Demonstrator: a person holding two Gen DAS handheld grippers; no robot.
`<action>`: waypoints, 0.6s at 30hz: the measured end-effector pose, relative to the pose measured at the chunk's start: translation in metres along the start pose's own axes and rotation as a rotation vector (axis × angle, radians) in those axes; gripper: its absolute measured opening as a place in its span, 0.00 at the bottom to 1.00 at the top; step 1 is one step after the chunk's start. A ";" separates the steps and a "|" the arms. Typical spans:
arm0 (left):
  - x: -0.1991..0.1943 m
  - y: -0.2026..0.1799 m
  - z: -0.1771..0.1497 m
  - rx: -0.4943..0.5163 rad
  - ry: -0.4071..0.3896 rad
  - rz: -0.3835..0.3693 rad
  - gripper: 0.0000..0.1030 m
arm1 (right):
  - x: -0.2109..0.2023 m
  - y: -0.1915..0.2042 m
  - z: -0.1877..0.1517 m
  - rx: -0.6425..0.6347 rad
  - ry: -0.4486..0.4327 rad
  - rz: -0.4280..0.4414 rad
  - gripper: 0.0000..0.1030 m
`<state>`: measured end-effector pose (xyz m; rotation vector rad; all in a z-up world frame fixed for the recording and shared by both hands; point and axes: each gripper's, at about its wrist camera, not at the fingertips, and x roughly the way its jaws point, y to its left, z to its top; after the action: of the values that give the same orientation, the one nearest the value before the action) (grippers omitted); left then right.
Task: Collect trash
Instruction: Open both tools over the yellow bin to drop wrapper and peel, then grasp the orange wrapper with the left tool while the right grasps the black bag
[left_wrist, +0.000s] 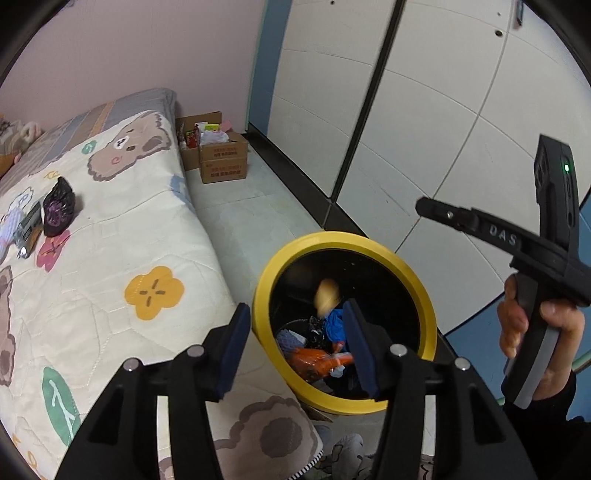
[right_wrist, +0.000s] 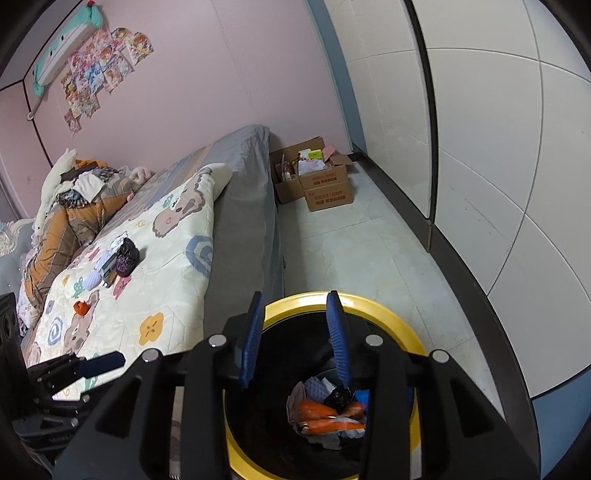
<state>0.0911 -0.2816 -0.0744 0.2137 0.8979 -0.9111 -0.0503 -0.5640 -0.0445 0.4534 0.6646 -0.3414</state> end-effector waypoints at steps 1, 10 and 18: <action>-0.001 0.003 0.000 -0.006 -0.002 0.005 0.49 | -0.001 0.002 0.000 -0.003 0.000 0.001 0.32; -0.025 0.047 0.000 -0.076 -0.053 0.066 0.59 | 0.012 0.043 0.005 -0.062 0.010 0.051 0.40; -0.056 0.124 -0.003 -0.199 -0.109 0.202 0.65 | 0.043 0.120 0.018 -0.163 0.007 0.139 0.48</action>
<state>0.1672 -0.1703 -0.0580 0.0810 0.8427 -0.6356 0.0432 -0.4785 -0.0248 0.3432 0.6585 -0.1530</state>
